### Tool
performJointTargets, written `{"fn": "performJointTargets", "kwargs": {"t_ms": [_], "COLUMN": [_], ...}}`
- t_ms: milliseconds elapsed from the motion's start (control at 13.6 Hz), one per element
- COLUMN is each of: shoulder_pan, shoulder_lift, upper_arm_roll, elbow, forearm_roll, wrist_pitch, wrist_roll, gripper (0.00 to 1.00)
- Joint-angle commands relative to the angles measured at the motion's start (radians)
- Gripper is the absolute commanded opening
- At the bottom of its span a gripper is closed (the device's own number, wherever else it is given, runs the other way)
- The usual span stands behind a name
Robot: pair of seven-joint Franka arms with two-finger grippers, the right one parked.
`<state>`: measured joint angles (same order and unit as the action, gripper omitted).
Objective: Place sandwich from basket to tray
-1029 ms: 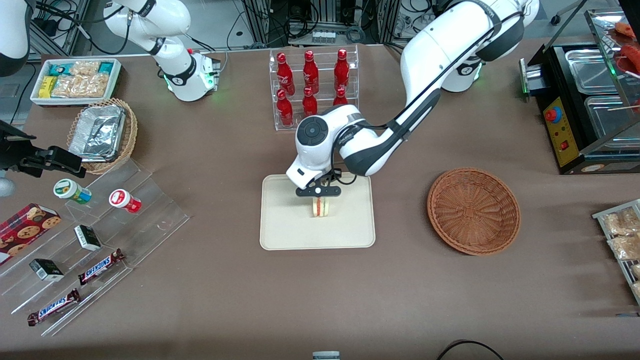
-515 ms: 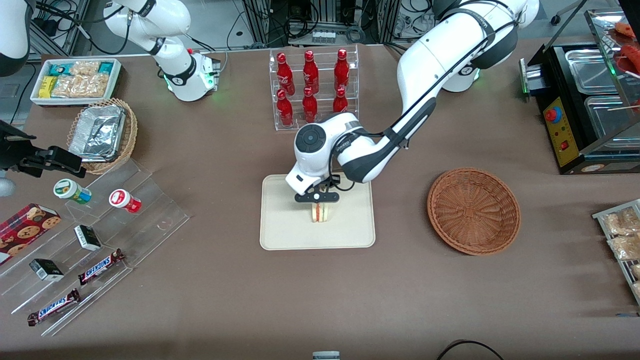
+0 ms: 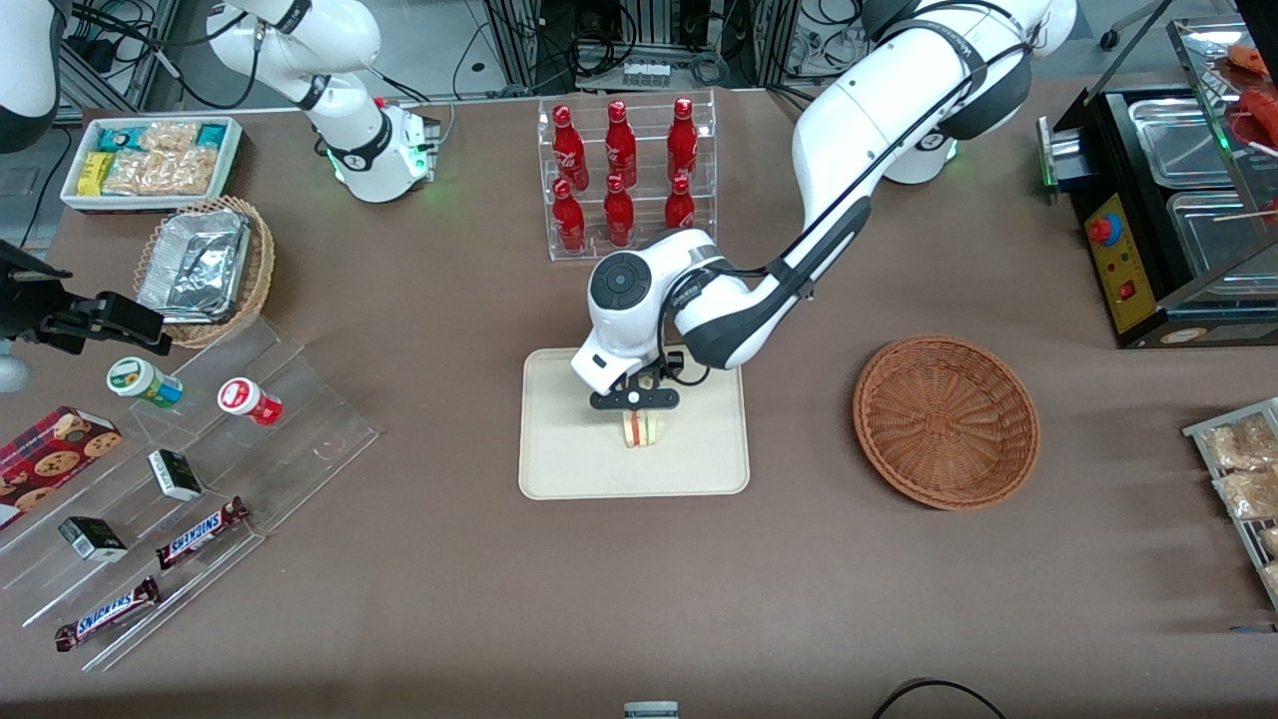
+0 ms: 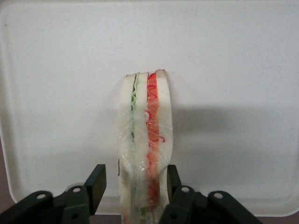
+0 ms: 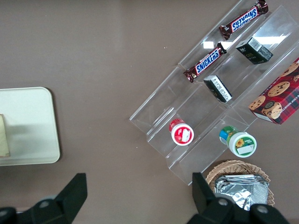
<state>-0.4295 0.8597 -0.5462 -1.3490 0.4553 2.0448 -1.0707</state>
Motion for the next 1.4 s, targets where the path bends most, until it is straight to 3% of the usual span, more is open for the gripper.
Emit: {"fn": "performJointTargets", "kwargs": {"t_ms": [0, 294, 588, 809, 956, 1324], "shoulder_pan": [-0.009, 0.051, 0.127, 0.253, 0.302, 0.353], "shoulder_lift": [-0.080, -0.250, -0.411, -0.510, -0.560, -0.617], "upper_arm_roll": [0.008, 0.009, 0.011, 0.003, 0.006, 0.009], "elbow": [0.027, 0.024, 0.021, 0.019, 0.019, 0.018], "forearm_roll": [-0.021, -0.147, -0.141, -0.155, -0.185, -0.211], "wrist_pitch": [-0.116, -0.260, -0.497, -0.583, -0.770, -0.781], "wrist_roll": [-0.046, -0.075, -0.210, -0.192, -0.040, 0.028], "gripper": [0.99, 0.99, 0.99, 0.99, 0.99, 0.99]}}
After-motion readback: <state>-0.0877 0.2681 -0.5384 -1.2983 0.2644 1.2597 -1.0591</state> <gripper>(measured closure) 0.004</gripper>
